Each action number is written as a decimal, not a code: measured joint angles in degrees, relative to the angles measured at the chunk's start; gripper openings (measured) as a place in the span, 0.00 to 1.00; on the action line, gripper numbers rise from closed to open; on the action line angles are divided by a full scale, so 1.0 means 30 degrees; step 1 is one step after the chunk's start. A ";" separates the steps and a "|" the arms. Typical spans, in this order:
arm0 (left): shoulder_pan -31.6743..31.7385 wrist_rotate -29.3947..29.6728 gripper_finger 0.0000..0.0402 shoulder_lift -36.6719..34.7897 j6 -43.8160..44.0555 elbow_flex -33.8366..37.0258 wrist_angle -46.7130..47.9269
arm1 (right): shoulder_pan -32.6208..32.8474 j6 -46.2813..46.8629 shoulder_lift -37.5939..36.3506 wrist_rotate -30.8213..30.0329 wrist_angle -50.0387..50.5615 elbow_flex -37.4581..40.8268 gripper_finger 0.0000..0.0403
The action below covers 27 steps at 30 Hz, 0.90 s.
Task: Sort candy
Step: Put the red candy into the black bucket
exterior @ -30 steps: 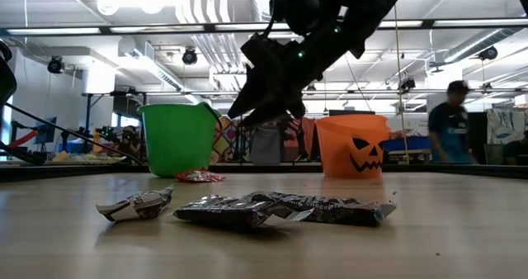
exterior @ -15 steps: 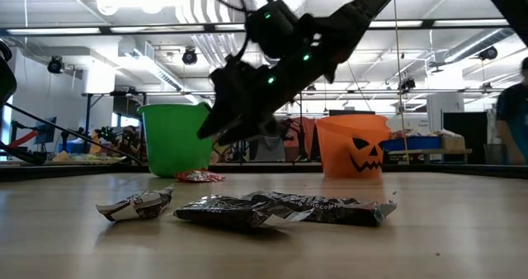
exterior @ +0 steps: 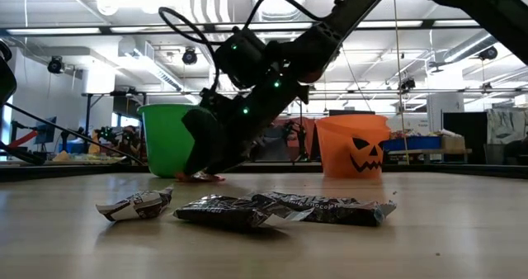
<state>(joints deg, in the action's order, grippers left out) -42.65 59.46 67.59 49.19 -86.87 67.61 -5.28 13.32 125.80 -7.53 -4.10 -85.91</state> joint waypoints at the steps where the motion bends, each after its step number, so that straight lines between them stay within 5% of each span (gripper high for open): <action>1: 0.0000 0.0000 0.19 0.0000 0.0000 0.0000 0.0000 | 0.0000 0.0053 0.0001 -0.0006 0.0096 -0.0021 0.67; 18: 0.0007 0.0015 0.19 0.0000 -0.0003 0.0000 0.0204 | 0.0000 -0.0151 -0.0418 0.0195 0.1443 0.0111 0.26; 27: 0.0007 0.0055 0.19 0.0000 -0.0452 0.0000 0.0214 | -0.0007 -0.0126 -0.2592 0.1934 0.1675 0.0138 0.14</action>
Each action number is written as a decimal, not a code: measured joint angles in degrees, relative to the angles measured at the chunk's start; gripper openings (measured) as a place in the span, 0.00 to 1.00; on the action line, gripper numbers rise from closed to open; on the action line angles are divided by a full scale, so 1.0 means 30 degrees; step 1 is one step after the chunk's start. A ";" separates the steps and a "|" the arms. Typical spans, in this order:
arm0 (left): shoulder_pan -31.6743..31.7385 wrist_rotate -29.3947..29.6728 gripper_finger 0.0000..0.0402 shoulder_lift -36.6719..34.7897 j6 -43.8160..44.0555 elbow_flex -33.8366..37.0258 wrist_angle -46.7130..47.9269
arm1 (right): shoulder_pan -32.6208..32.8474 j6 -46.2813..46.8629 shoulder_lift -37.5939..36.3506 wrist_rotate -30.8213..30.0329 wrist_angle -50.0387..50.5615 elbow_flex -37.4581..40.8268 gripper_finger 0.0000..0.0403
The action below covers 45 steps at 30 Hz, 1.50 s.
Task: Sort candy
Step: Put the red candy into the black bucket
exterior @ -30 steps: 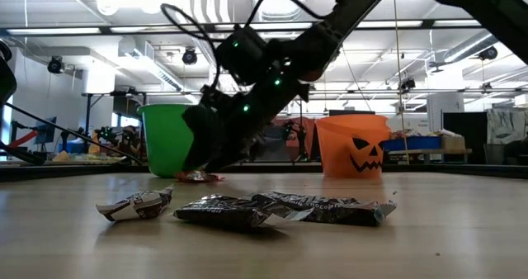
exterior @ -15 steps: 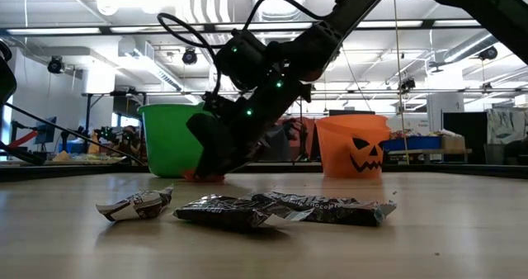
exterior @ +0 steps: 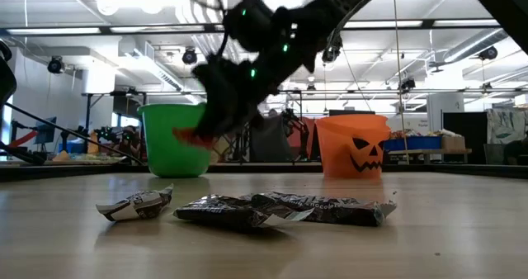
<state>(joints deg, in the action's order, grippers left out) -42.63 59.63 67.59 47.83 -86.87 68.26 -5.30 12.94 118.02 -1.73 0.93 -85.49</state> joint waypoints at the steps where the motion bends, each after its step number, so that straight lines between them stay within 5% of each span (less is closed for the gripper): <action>1: 0.0000 0.0025 0.19 0.0000 -0.0145 0.0000 -0.0003 | -0.0002 0.0019 -0.0371 0.0655 0.0142 0.0000 0.13; 10: 0.0196 0.0520 0.23 0.0741 -0.1047 0.0000 -0.0025 | -0.0409 0.4087 -0.4808 0.9001 0.1983 0.0015 0.14; 15: 0.0446 0.0790 0.33 0.1667 -0.2181 -0.0005 -0.0400 | -0.0538 0.7825 -0.7246 1.1433 0.1091 0.0015 0.14; 24: 0.1555 0.0908 0.42 0.2955 -0.3735 -0.0002 -0.1727 | -0.0206 0.9765 -0.9490 1.1719 -0.0365 -0.0217 0.13; 34: 0.3012 -0.1255 0.39 0.3420 -1.0110 0.0000 -0.7379 | 0.0753 0.9616 -0.9488 1.3342 -0.0567 -0.0459 0.13; 45: 0.5097 -0.8564 0.29 0.3772 -1.3933 -0.0007 -1.1493 | 0.1079 0.8923 -0.9480 1.3829 -0.0685 -0.0459 0.13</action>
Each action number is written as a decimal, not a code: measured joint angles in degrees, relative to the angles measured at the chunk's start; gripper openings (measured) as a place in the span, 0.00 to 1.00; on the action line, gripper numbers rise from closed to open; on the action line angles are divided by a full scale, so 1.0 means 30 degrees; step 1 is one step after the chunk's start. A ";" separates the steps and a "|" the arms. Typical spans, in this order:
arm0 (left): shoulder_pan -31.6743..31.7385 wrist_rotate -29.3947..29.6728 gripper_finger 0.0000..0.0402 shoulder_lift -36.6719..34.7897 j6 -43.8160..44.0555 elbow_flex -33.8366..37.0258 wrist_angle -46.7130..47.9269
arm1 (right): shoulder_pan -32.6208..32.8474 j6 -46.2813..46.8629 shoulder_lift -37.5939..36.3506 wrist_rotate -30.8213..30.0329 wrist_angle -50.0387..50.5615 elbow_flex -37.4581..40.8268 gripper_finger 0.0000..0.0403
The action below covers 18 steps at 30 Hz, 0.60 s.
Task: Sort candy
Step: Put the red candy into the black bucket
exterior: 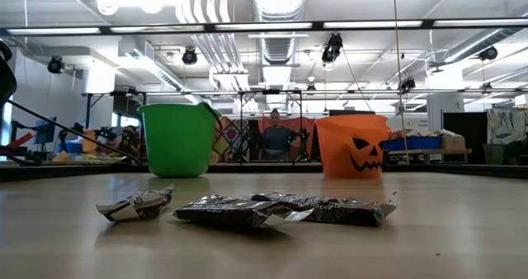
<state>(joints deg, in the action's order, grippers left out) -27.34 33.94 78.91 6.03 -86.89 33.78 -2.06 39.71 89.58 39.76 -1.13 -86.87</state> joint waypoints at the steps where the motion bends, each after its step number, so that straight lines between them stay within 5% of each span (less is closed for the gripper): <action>1: 0.0051 -0.0341 0.28 0.0046 -0.0155 0.0000 -0.0241 | 0.0007 -0.0060 0.0000 0.0047 -0.0028 0.0000 0.13; 11: 0.0076 -0.0475 0.03 0.0009 -0.0776 0.0000 -0.0509 | 0.0014 0.0210 0.0000 -0.0063 -0.0137 0.0000 0.14; 18: 0.0076 -0.0611 0.01 -0.0137 -0.0434 -0.0144 0.0655 | -0.0031 0.0253 0.0016 -0.0637 0.0370 -0.0014 0.31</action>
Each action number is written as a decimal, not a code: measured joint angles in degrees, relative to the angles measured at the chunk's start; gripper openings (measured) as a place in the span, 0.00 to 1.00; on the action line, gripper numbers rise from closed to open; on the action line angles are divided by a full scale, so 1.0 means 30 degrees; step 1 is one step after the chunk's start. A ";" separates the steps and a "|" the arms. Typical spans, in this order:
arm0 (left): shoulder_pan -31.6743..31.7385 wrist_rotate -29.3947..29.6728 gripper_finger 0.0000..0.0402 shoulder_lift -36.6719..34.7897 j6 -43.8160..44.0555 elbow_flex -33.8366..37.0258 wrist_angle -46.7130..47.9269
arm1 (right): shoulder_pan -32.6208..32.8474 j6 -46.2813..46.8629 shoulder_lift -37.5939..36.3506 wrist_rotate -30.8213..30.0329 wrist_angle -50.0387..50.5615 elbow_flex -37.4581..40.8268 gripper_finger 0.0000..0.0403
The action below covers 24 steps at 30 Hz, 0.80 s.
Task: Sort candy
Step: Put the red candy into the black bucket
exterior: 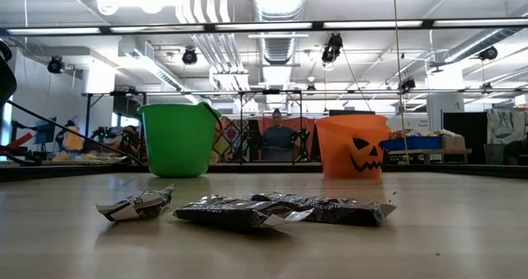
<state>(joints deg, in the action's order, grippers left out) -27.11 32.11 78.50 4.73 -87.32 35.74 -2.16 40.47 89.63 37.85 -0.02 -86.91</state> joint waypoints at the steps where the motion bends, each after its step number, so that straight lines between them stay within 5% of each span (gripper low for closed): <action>1: 0.0000 -0.0025 0.01 -0.0011 0.0275 -0.0184 0.0611 | -0.0028 0.0000 0.0020 -0.0103 0.0063 0.0006 0.35; 6: -0.0116 -0.0490 0.01 -0.0014 0.2432 -0.1683 0.5794 | -0.0195 -0.0021 0.0028 -0.0048 0.0937 -0.0015 0.49; 12: -0.0567 -0.6899 0.01 0.0030 0.7425 -0.2432 1.3114 | -0.0450 -0.0524 0.0028 0.0021 0.4322 -0.0015 0.57; 17: -0.2056 -1.0570 0.01 0.0043 1.1119 -0.1136 1.3440 | -0.0376 -0.1508 0.0028 -0.0953 0.6334 -0.0015 0.59; 24: -0.3039 -1.1131 0.01 0.0681 1.3475 0.1384 1.3508 | -0.0392 -0.2307 0.0028 -0.1188 0.6532 -0.0015 0.59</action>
<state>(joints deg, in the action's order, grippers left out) -36.23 -1.29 80.54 45.15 -83.17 76.26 -3.33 33.55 89.71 34.28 19.57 -86.96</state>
